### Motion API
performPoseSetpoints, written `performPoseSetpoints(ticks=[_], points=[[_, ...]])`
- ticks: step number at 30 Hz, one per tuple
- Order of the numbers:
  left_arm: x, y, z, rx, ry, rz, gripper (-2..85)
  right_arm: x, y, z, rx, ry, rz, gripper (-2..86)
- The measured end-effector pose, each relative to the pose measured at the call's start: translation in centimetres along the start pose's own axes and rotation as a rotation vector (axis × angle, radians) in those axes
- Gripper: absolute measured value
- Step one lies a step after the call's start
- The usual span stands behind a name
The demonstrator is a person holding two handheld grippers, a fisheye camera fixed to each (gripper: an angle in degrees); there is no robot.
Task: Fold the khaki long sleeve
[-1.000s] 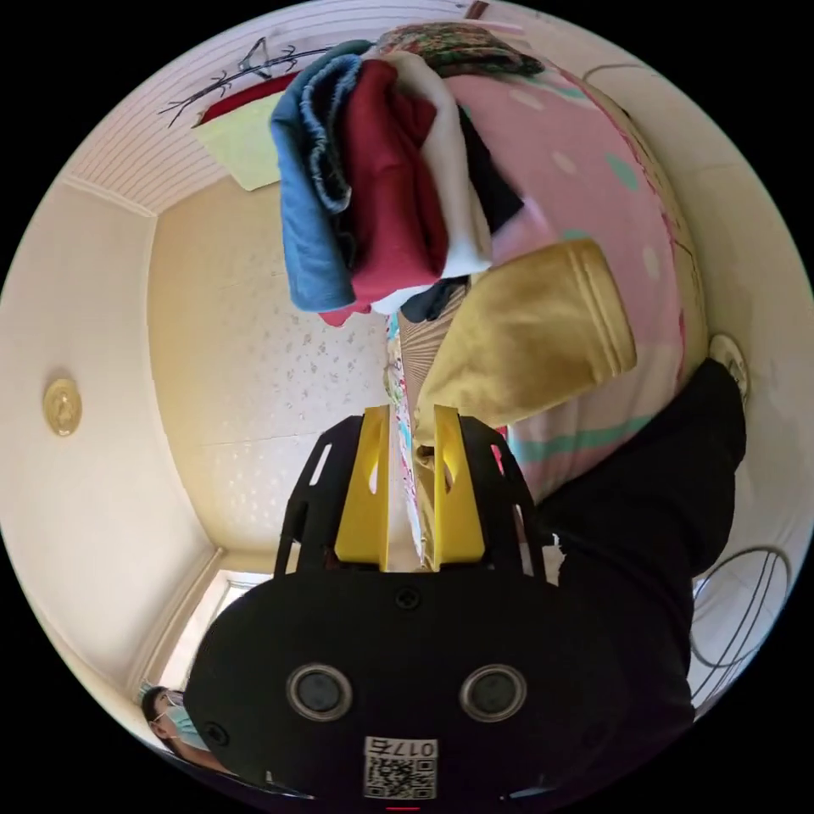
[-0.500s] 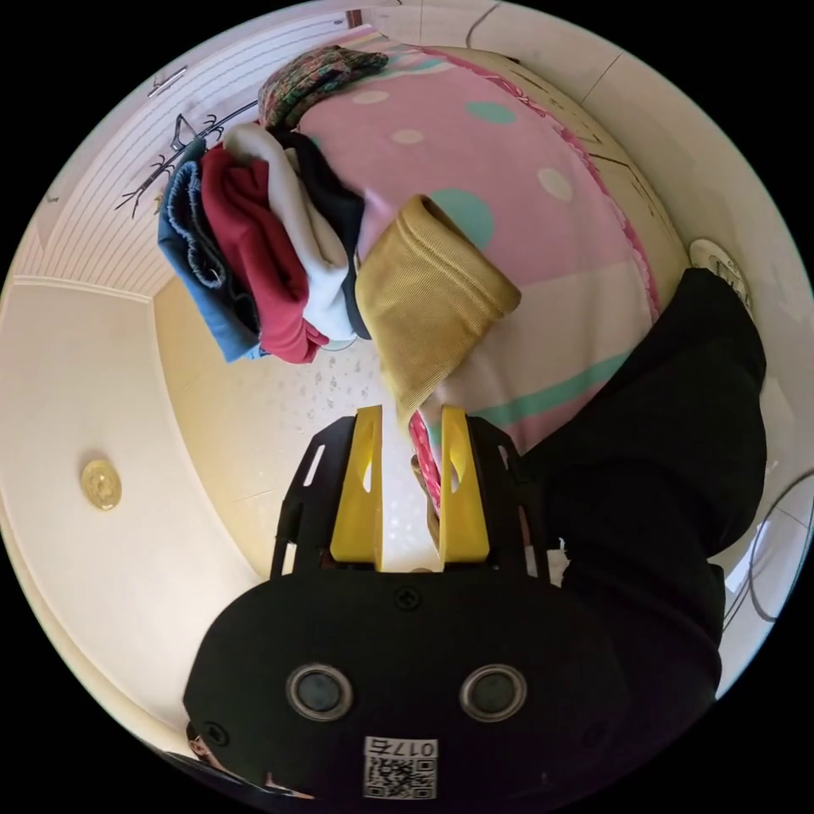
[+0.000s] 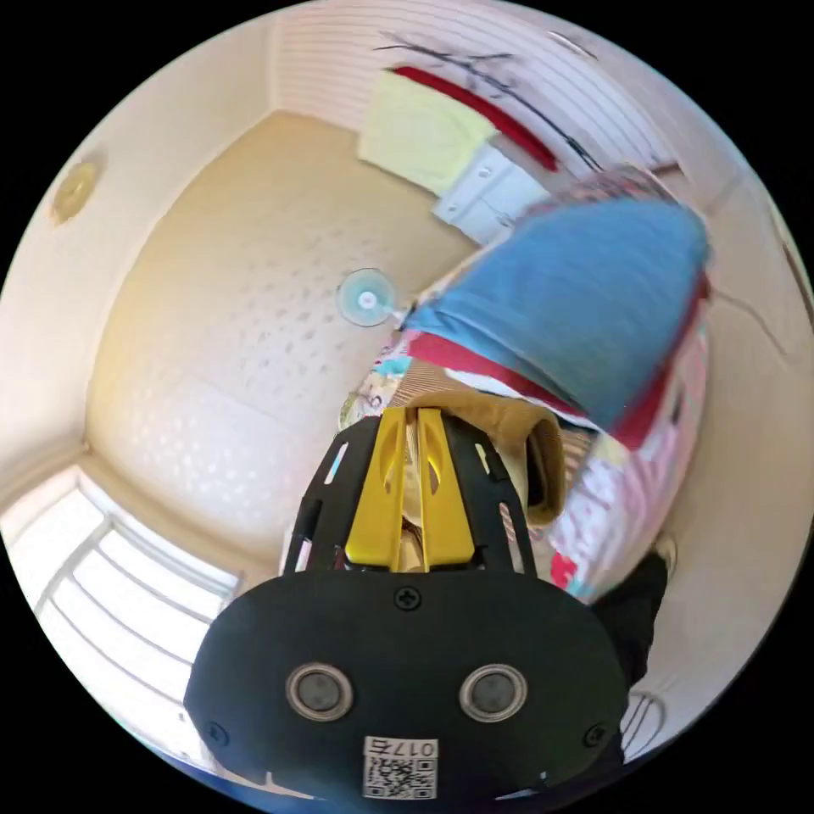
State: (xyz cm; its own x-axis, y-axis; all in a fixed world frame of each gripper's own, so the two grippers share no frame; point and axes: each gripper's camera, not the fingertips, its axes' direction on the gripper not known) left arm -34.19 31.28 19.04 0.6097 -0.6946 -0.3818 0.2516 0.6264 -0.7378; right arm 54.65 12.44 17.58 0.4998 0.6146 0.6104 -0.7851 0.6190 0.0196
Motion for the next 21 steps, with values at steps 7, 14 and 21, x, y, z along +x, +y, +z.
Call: performPoseSetpoints(ticks=[7,14,21], points=[[0.1,-0.1,0.1,0.002,-0.002,-0.004,-1.0,-23.9,6.2,19.2,-0.264,-0.276,-0.562,2.9],[0.1,-0.7,0.5,-0.009,0.026,-0.034,-1.0,-27.3,30.8,37.0,-0.826,-0.341,-0.647,2.2],[-0.1,-0.8,1.1,-0.013,0.071,-0.075,-1.0,-22.7,38.8,38.9,-0.918,-0.271,-0.598,3.9]])
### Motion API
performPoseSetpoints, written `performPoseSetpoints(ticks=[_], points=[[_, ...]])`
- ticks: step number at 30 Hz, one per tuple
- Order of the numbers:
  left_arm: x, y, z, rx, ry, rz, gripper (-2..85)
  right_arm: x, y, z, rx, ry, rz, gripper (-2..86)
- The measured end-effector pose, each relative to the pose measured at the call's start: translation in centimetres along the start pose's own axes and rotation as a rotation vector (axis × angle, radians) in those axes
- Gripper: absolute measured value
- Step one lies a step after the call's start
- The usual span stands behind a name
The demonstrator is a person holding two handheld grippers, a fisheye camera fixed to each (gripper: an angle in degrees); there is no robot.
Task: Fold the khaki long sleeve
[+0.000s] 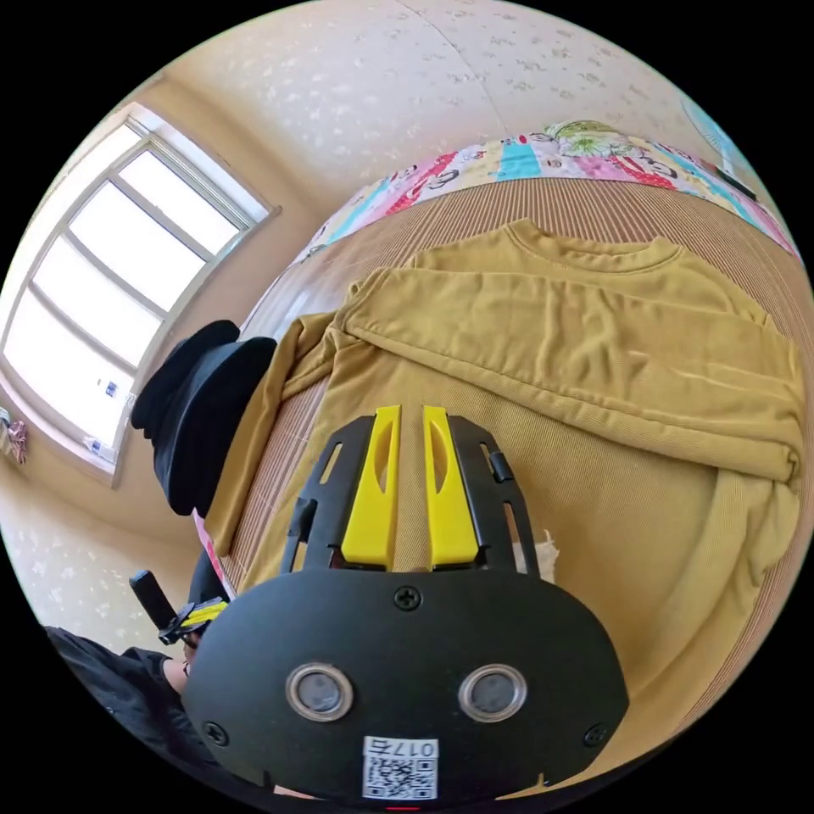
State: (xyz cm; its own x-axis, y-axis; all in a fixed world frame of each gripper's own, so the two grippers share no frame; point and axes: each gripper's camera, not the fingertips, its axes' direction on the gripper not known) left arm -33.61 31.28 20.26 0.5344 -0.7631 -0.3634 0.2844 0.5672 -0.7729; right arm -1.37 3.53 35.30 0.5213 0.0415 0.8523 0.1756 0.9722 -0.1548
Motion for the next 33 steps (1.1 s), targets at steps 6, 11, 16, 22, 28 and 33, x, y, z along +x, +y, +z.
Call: performPoseSetpoints(ticks=[6,11,16,22,28,33], points=[[0.8,-0.2,0.8,-0.008,0.004,0.007,-1.0,6.2,-1.3,-7.6,0.205,0.41,0.211,6.2],[3.0,-0.1,2.1,-0.02,-0.012,0.105,-1.0,15.3,-5.6,-6.5,0.017,0.512,0.369,7.9],[5.1,0.0,4.8,-0.099,-0.138,0.185,-1.0,18.3,-9.9,-3.4,-0.054,0.641,0.288,7.4],[6.3,0.0,6.7,-0.096,-0.151,0.205,-1.0,23.2,-12.6,-3.8,0.004,0.534,0.312,6.5],[6.7,0.3,7.9,-0.084,-0.113,0.18,-1.0,19.5,-10.5,-6.7,0.028,0.615,0.219,6.3],[7.7,0.8,8.9,-0.076,-0.117,0.187,-1.0,19.1,-5.2,-7.0,-0.048,0.634,0.175,4.5]])
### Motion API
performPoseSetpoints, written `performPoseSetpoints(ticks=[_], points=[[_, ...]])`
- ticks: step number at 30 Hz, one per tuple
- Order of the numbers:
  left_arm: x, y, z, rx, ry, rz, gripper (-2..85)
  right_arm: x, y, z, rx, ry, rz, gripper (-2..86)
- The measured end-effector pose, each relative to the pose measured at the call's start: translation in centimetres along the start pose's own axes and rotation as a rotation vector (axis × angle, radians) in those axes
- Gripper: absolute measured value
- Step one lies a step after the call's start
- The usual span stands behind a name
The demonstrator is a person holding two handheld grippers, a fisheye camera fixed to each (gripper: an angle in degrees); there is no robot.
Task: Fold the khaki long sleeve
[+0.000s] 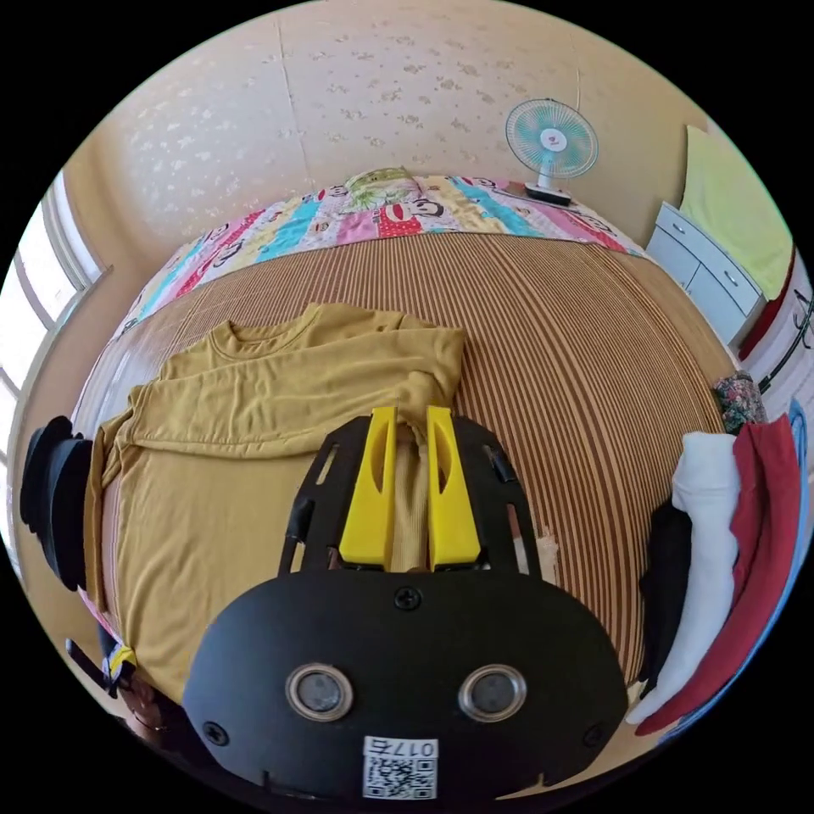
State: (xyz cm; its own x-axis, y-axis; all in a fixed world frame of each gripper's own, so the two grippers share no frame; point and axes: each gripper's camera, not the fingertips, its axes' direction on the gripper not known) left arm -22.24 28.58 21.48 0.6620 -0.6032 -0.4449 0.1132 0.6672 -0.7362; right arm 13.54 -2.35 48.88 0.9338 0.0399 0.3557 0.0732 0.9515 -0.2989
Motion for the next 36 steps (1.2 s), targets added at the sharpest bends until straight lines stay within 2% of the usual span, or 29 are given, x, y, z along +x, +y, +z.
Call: performPoseSetpoints(ticks=[1,3,5,8,12,14,16,21,23,28,30,32,36], points=[[0.1,0.0,0.1,0.0,0.0,0.001,-1.0,0.8,0.2,1.6,-0.105,0.022,-0.024,3.8],[0.8,0.0,0.5,-0.004,-0.011,0.019,-0.9,2.5,0.7,0.5,-0.064,-0.004,-0.009,2.9],[1.6,0.0,0.7,-0.009,-0.032,0.046,-0.9,4.0,0.8,-1.1,-0.092,0.002,0.123,2.3],[3.3,-0.7,0.1,-0.022,-0.089,0.088,-0.3,2.6,4.8,-8.1,0.166,-0.166,0.117,1.8],[5.1,-2.5,-5.2,0.111,-0.278,0.129,4.3,0.6,11.1,-12.3,0.287,-0.353,0.076,2.1],[5.4,-3.6,-6.5,0.108,-0.383,0.154,5.9,0.1,14.4,-12.7,0.317,-0.423,0.085,2.5],[5.6,-5.0,-6.4,0.047,-0.478,0.201,7.6,-0.7,17.8,-12.1,0.327,-0.501,0.022,3.2],[4.4,-7.0,0.7,-0.321,-0.675,0.29,10.8,-1.2,20.7,-8.5,0.179,-0.686,-0.186,5.6],[4.4,-7.0,1.3,-0.304,-0.624,0.283,8.4,-0.5,21.0,-8.0,0.143,-0.738,-0.215,6.3],[3.7,-9.2,-0.3,-0.275,-0.5,0.105,3.9,2.5,21.6,-9.2,0.161,-0.815,-0.258,6.8],[3.7,-11.5,-4.4,-0.112,-0.296,0.056,3.6,3.6,21.8,-9.5,0.166,-0.853,-0.264,6.7],[3.9,-14.2,-7.8,0.015,-0.172,0.031,3.4,5.0,21.6,-9.4,0.146,-0.913,-0.272,6.7],[6.0,-22.9,-13.6,0.214,0.122,0.099,3.5,7.1,21.1,-9.0,0.101,-1.025,-0.271,6.6]])
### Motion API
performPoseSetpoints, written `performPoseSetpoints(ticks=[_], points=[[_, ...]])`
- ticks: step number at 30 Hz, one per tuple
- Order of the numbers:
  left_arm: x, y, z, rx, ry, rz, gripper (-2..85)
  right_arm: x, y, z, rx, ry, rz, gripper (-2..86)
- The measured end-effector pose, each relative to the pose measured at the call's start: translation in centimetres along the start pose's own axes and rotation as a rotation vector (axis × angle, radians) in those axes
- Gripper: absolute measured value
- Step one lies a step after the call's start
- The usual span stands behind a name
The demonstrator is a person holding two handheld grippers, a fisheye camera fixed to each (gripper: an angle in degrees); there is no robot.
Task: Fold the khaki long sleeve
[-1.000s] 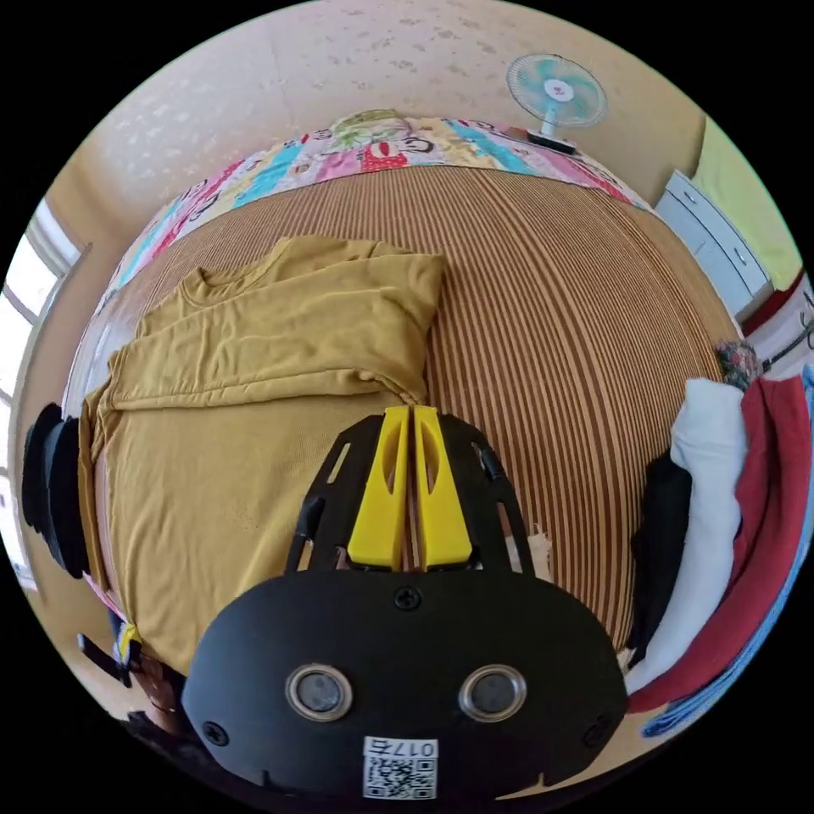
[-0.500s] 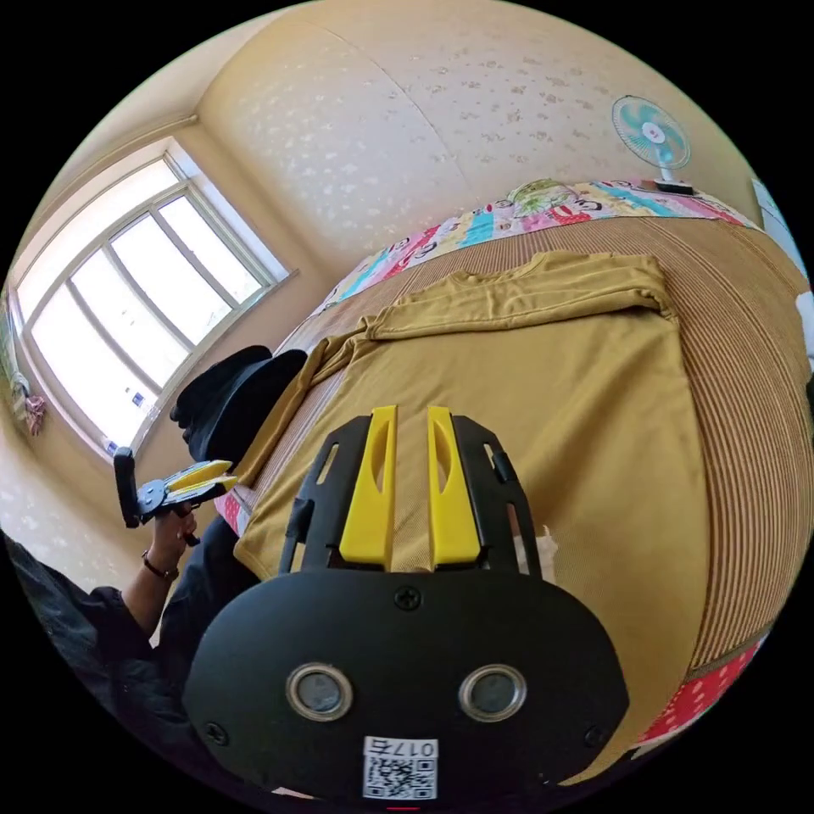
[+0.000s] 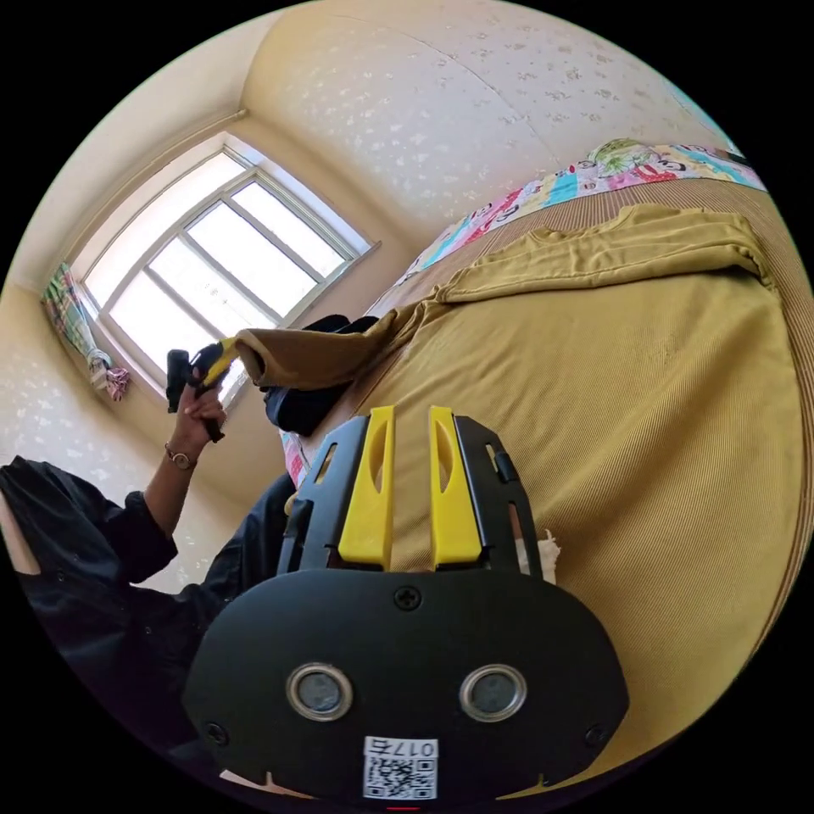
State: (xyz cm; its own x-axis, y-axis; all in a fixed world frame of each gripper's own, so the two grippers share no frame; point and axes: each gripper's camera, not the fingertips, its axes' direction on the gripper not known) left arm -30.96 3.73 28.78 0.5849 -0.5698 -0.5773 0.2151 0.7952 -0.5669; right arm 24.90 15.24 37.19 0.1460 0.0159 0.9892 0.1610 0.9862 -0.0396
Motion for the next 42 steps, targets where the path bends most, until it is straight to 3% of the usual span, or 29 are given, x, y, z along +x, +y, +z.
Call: performPoseSetpoints(ticks=[3,7,11,15,19,22,25,35,42], points=[[1.9,-6.8,1.0,0.094,0.108,0.084,3.5,0.7,-0.2,-1.3,-0.004,-0.086,-0.007,6.4],[4.6,-13.8,8.2,0.073,0.186,0.144,3.5,1.2,-0.6,-2.4,-0.034,-0.149,-0.015,6.2],[7.9,-17.5,24.9,-0.145,0.331,0.118,3.8,1.1,-0.7,-3.5,-0.049,-0.172,-0.028,6.2],[10.5,-15.9,40.3,-0.391,0.452,0.113,5.3,1.5,-0.7,-5.2,-0.026,-0.223,-0.021,6.2],[8.6,-13.5,44.7,-0.409,0.496,0.002,5.1,2.1,-0.9,-6.3,-0.014,-0.265,-0.001,6.0],[5.4,-10.9,44.0,-0.427,0.438,-0.031,5.1,2.1,-1.3,-6.6,-0.018,-0.269,0.006,6.0],[2.1,-7.7,40.3,-0.482,0.265,0.001,5.1,2.2,-1.6,-6.6,-0.033,-0.267,0.025,6.0],[-1.9,9.0,18.5,-0.564,-0.161,-0.006,5.9,1.8,-2.2,-6.2,-0.023,-0.235,0.064,6.0],[-0.3,20.1,8.4,-0.42,-0.217,-0.169,8.3,-1.2,-1.0,-6.8,0.104,-0.143,-0.06,6.1]])
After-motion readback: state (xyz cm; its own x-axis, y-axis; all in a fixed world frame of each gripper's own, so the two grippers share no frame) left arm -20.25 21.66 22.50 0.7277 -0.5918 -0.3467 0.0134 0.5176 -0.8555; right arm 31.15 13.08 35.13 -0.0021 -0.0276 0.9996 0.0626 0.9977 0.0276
